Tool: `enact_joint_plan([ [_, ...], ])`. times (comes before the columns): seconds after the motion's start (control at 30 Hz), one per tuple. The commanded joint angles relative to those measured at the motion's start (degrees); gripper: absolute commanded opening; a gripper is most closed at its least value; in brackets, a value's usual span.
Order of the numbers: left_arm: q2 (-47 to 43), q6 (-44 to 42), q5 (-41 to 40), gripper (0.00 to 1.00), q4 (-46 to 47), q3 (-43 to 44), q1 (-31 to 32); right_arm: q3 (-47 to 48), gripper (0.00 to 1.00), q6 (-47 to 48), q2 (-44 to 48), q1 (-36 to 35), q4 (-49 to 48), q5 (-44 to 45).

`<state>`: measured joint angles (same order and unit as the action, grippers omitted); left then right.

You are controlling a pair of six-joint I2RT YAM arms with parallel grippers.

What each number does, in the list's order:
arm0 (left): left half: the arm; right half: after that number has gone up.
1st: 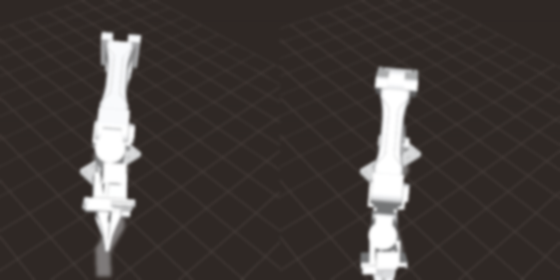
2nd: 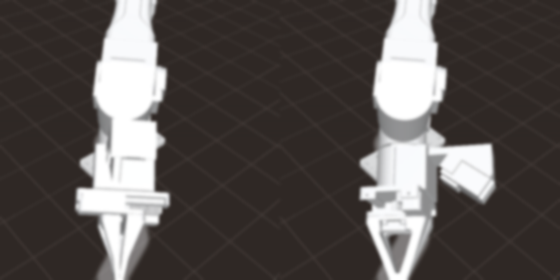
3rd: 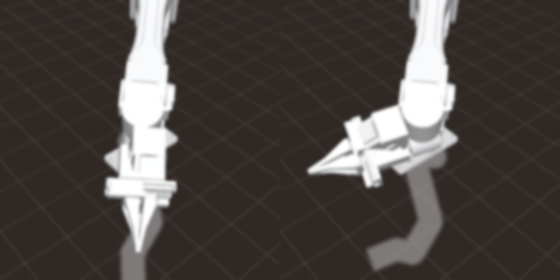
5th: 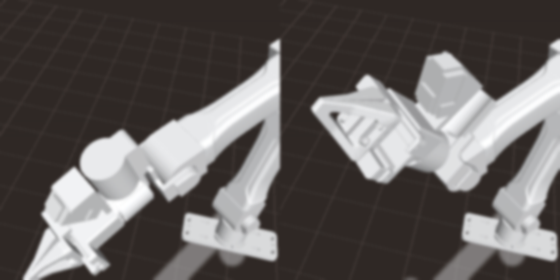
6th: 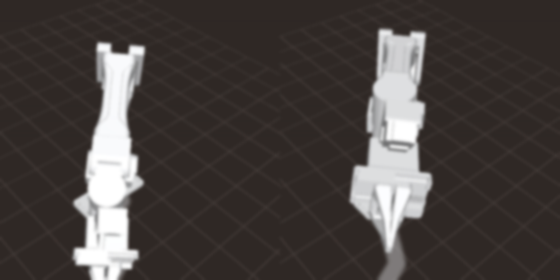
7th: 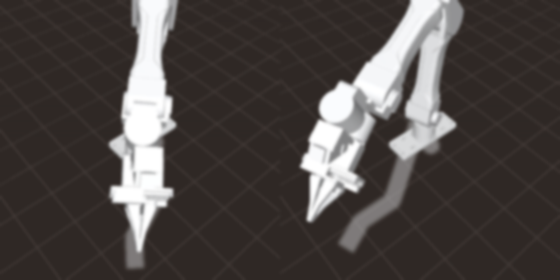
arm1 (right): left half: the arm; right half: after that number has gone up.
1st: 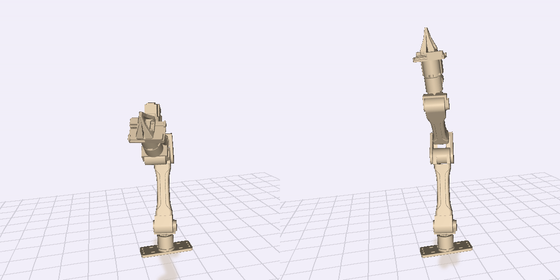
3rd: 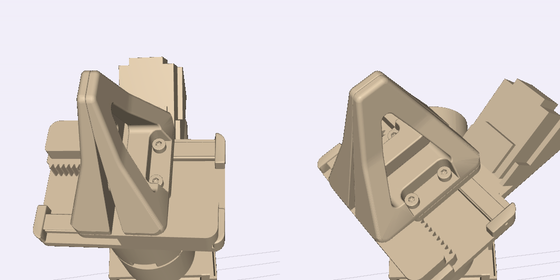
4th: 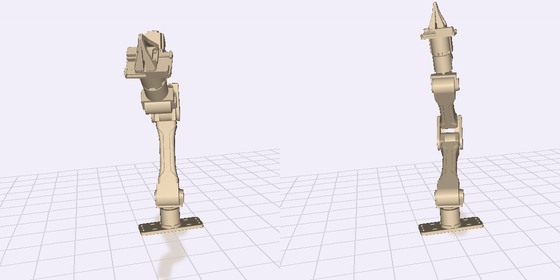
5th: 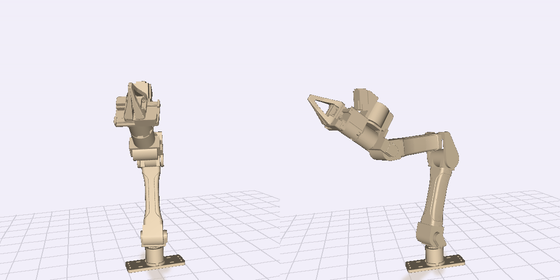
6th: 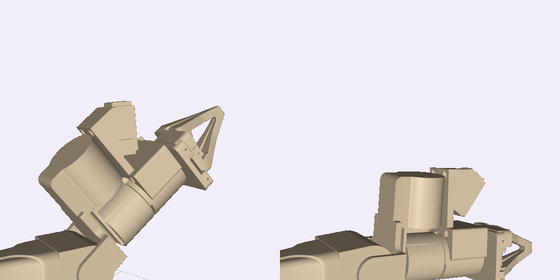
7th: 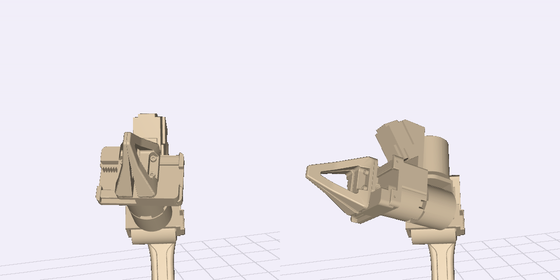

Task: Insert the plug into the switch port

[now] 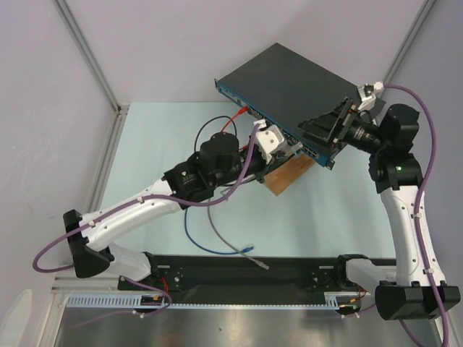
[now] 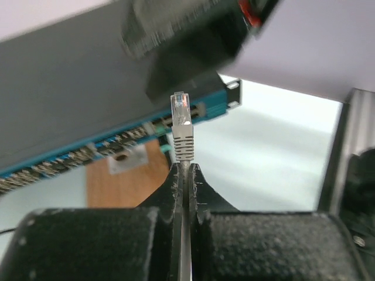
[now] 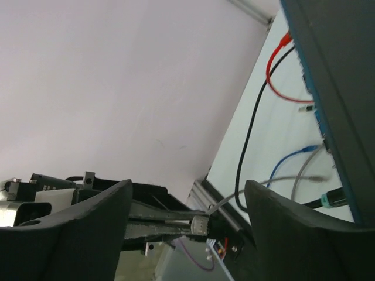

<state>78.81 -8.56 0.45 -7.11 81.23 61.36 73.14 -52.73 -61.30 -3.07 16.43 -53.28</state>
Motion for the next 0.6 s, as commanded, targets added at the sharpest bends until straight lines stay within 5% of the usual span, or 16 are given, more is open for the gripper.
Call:
enact_joint_plan([
  [0.0,1.1,6.9,5.3,0.00,-8.2,7.0,-1.7,5.9,0.85,6.8,0.7,2.6,2.1,0.2],
  [0.2,7.6,15.0,4.8,0.00,-24.1,19.3,-2.2,11.8,0.88,18.2,0.7,9.7,11.7,2.2],
  [0.57,14.9,16.9,-4.9,0.01,-33.6,26.9,-1.2,13.9,0.97,30.6,0.7,24.7,32.8,7.0],
])
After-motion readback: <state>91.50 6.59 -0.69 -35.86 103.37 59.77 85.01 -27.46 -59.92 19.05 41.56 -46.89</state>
